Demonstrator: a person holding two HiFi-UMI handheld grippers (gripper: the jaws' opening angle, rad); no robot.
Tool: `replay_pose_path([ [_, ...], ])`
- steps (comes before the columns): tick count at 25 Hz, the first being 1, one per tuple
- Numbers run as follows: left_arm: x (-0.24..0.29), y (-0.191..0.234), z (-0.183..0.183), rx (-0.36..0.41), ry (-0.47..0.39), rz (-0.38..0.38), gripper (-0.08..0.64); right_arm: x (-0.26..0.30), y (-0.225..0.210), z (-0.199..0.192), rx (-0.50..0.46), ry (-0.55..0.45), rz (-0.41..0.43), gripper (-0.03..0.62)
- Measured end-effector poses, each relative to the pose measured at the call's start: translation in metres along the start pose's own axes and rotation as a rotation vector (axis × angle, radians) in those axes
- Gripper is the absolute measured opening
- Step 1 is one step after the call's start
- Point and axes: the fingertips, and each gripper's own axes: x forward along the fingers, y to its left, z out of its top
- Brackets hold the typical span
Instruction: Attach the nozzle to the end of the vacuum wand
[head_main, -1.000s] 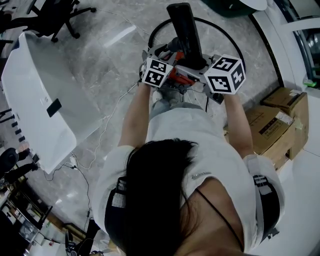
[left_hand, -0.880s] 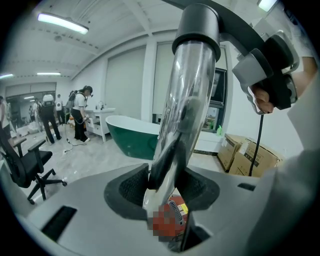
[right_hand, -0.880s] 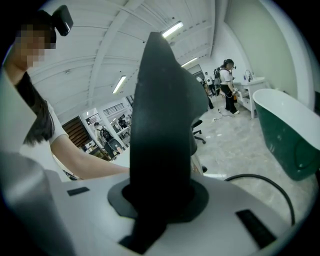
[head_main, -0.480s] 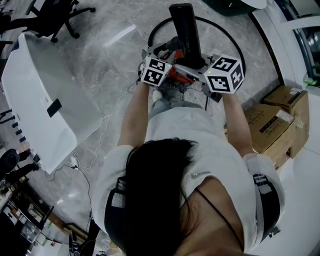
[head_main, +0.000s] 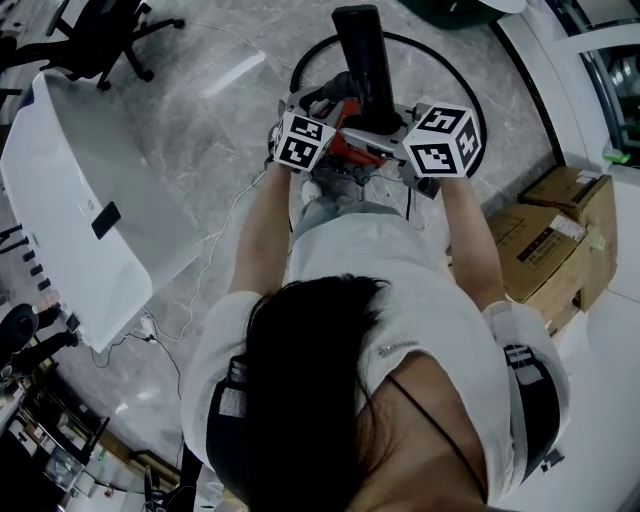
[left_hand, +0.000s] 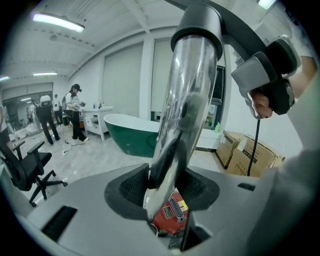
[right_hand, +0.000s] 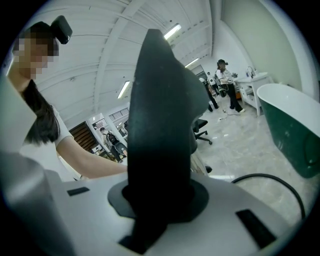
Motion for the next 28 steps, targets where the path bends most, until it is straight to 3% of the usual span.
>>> replay_pose_path([
  [15, -0.006, -0.001, -0.007, -0.006, 0.007, 0.0, 0.161, 0.003, 0.008, -0.008, -0.022, 0.041, 0.081, 0.071],
  [28, 0.001, -0.009, -0.007, 0.007, 0.021, -0.001, 0.161, -0.004, 0.002, -0.019, -0.123, 0.148, -0.029, 0.071],
])
